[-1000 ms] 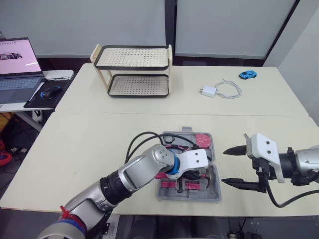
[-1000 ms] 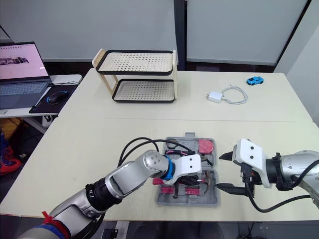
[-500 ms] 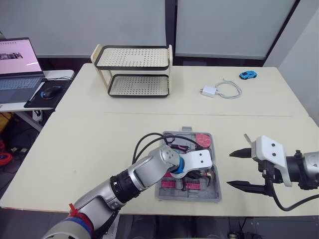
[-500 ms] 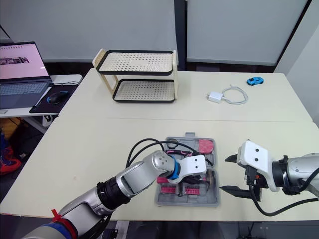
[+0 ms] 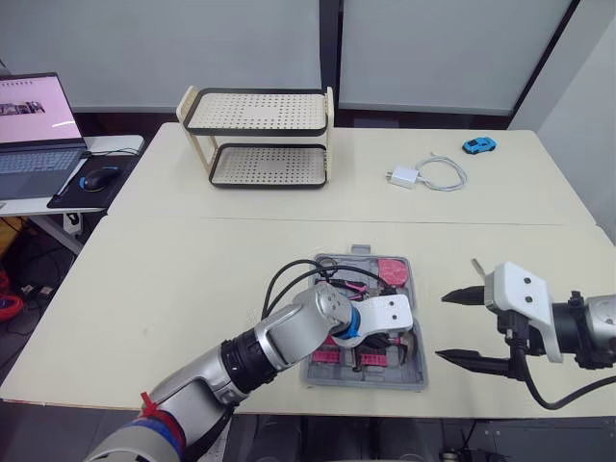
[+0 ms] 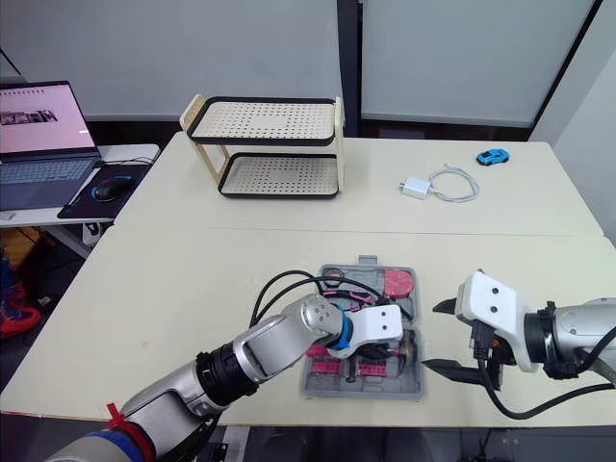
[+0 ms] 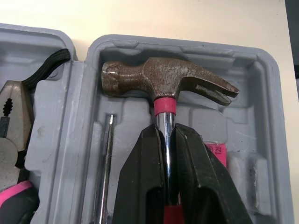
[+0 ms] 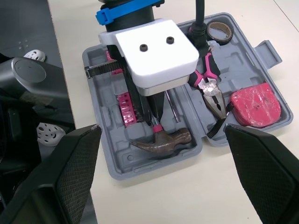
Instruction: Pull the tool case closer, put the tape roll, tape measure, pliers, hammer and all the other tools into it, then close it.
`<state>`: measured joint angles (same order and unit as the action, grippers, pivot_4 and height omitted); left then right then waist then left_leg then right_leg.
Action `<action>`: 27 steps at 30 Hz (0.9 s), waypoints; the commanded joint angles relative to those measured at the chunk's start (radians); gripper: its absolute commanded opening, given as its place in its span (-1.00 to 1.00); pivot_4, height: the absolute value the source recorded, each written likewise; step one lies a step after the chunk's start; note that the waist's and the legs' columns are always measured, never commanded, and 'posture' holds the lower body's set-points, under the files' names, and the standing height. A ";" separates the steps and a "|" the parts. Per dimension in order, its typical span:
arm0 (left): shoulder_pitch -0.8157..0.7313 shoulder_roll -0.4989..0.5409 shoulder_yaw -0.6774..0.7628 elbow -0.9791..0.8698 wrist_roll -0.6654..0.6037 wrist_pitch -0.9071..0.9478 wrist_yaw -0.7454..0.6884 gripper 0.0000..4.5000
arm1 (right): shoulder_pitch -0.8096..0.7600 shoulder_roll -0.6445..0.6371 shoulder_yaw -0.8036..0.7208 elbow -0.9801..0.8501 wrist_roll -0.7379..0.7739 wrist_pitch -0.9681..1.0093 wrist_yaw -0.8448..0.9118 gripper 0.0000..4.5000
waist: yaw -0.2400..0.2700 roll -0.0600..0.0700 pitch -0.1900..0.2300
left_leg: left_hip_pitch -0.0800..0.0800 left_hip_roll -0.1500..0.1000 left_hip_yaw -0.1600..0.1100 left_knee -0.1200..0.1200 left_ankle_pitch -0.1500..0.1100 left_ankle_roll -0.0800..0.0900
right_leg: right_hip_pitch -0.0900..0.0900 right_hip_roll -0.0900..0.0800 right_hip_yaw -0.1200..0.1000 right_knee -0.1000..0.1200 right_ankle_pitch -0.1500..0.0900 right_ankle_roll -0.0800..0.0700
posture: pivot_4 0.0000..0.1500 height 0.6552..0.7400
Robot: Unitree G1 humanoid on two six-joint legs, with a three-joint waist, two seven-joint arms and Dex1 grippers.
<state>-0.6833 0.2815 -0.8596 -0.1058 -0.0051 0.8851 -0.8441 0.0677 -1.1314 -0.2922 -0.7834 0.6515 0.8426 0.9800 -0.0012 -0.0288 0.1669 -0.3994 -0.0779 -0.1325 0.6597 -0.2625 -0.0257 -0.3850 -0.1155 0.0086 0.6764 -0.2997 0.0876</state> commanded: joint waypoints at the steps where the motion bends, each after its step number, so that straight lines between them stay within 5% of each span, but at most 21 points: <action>1: -0.019 -0.017 -0.006 -0.003 0.017 -0.011 -0.004 -0.97 | -0.001 -0.006 -0.025 -0.029 0.015 0.000 -0.006 1.00 | 0.000 0.000 0.000 | 0.000 0.000 0.000 0.000 0.000 0.000 | 0.000 0.000 0.000 0.000 0.000 0.000 | 1.00 1.00; 12: -0.030 -0.024 -0.003 0.023 0.037 -0.029 -0.004 -0.97 | -0.014 -0.001 -0.010 -0.028 0.021 -0.004 -0.018 1.00 | 0.000 0.000 0.000 | 0.000 0.000 0.000 0.001 0.000 0.000 | 0.000 0.000 0.000 0.000 0.000 0.000 | 1.00 1.00; 19: -0.039 -0.026 0.024 0.003 0.030 -0.018 -0.007 0.01 | -0.034 -0.002 0.010 -0.019 0.022 -0.010 -0.023 1.00 | 0.000 0.000 0.000 | 0.000 0.000 0.000 0.001 0.000 0.000 | 0.000 0.000 0.000 0.001 0.000 0.000 | 1.00 1.00; 27: -0.032 0.067 0.121 -0.152 -0.027 -0.055 -0.070 0.01 | -0.063 -0.002 0.029 -0.006 0.024 -0.007 -0.026 1.00 | -0.001 0.000 0.000 | 0.000 0.000 0.000 0.001 0.000 0.000 | 0.000 0.000 0.000 0.001 0.000 0.000 | 1.00 1.00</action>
<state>-0.7158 0.3356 -0.7859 -0.1945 -0.0079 0.8592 -0.8899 0.0193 -1.1308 -0.2509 -0.7810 0.6606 0.8403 0.9567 -0.0027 -0.0285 0.1668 -0.3989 -0.0776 -0.1325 0.6608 -0.2625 -0.0257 -0.3849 -0.1155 0.0087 0.6776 -0.2997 0.0877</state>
